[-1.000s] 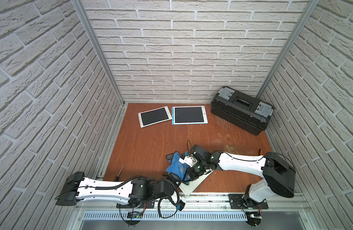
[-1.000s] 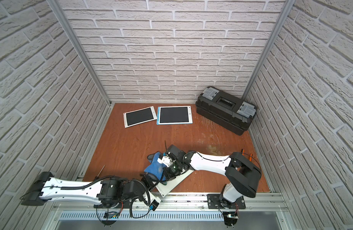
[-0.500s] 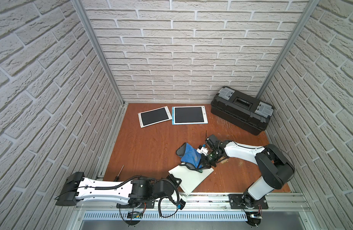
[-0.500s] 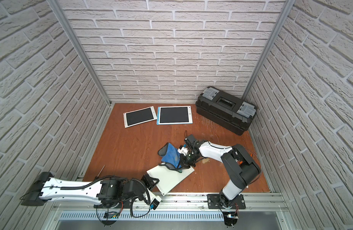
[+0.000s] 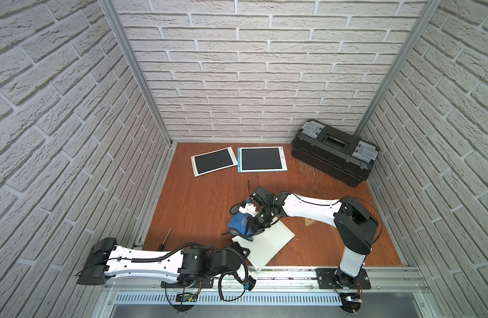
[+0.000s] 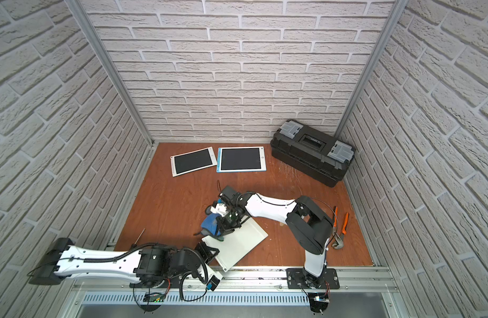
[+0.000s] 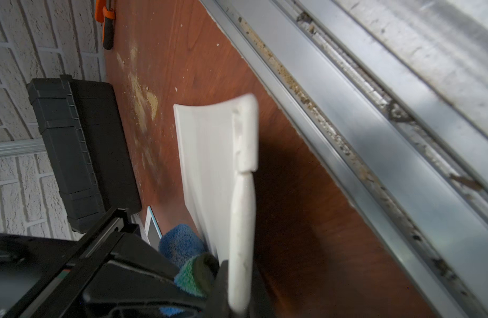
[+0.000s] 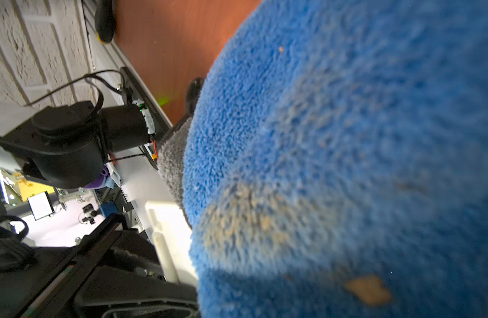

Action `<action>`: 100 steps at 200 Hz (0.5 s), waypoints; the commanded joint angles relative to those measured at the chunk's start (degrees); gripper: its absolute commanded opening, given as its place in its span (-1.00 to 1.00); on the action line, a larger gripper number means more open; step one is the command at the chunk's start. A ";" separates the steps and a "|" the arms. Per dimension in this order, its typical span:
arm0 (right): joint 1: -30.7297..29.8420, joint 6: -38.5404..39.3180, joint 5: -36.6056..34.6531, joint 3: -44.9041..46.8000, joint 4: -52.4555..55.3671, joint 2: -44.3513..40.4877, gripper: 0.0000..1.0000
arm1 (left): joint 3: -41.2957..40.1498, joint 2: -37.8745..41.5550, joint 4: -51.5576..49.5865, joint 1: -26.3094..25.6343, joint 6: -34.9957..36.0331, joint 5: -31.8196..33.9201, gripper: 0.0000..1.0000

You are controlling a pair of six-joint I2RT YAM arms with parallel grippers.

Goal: Wipe the drawing tablet
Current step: Wipe the dirt from the drawing tablet.

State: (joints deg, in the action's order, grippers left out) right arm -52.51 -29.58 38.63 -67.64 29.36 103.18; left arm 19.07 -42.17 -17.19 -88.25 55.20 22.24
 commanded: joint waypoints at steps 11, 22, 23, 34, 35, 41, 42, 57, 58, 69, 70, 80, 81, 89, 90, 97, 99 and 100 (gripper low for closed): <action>-7.83 -1.81 -0.66 10.69 1.20 -5.89 -0.95 | 0.53 0.23 3.41 0.79 2.17 2.26 -1.00; -7.87 -3.32 -1.79 15.87 -0.10 -8.96 -0.95 | 0.53 0.20 3.40 0.75 2.19 2.28 -1.00; -7.87 -3.35 -1.93 16.31 -0.14 -9.27 -0.95 | 0.53 0.24 3.39 0.77 2.19 2.28 -1.00; -7.72 -3.85 -3.76 20.54 -0.19 -12.33 -0.95 | 0.53 0.31 3.42 0.82 2.20 2.27 -1.00; -7.66 -3.88 -3.88 20.98 -0.19 -12.66 -0.95 | 0.53 0.28 3.40 0.81 2.20 2.28 -1.00; -7.45 -4.14 -4.53 22.99 -0.40 -14.16 -0.95 | 0.56 0.24 3.32 0.75 2.19 2.23 -1.00; -7.39 -4.20 -4.57 23.43 -0.47 -14.46 -0.95 | 0.59 0.25 3.35 0.77 2.19 2.26 -1.00; -6.12 -4.54 -5.21 28.32 -1.13 -17.67 -0.95 | 0.62 0.21 3.40 0.89 2.28 2.32 -1.00; -6.03 -4.57 -5.27 28.64 -1.14 -17.89 -0.95 | 0.62 0.18 3.40 0.89 2.28 2.30 -1.00; -4.38 -4.46 -5.43 31.30 -1.39 -19.27 -0.95 | 0.71 0.17 3.33 0.88 2.28 2.28 -1.00; -4.19 -4.44 -5.42 31.58 -1.40 -19.38 -0.95 | 0.71 0.17 3.32 0.88 2.28 2.28 -1.00; -2.05 -4.10 -5.15 33.71 -1.66 -20.12 -0.95 | 0.78 0.17 3.24 0.88 2.27 2.28 -1.00; -1.75 -4.04 -5.15 33.97 -1.67 -20.16 -0.95 | 0.79 0.16 3.23 0.88 2.28 2.28 -1.00; 0.10 -3.46 -4.85 35.47 -1.77 -20.60 -0.95 | 0.88 0.22 3.13 0.88 2.28 2.37 -1.00; 0.47 -3.33 -4.82 35.56 -1.77 -20.67 -0.95 | 0.88 0.23 3.13 0.88 2.28 2.37 -1.00; 2.71 -2.67 -4.80 36.59 -1.47 -20.95 -0.95 | 1.06 0.39 2.96 0.88 2.13 2.46 -1.00; 3.34 -2.52 -4.80 36.85 -1.32 -21.03 -0.95 | 1.12 0.35 2.91 0.93 2.11 2.55 -1.00; 3.63 -2.42 -4.79 36.95 -1.24 -21.06 -0.95 | 1.13 0.39 2.93 0.91 2.11 2.55 -1.00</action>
State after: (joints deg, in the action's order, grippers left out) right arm -53.36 -32.99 36.88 -36.77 18.50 80.47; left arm 19.00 -42.72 -17.17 -88.40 57.34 20.97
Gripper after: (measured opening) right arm 0.052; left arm 0.111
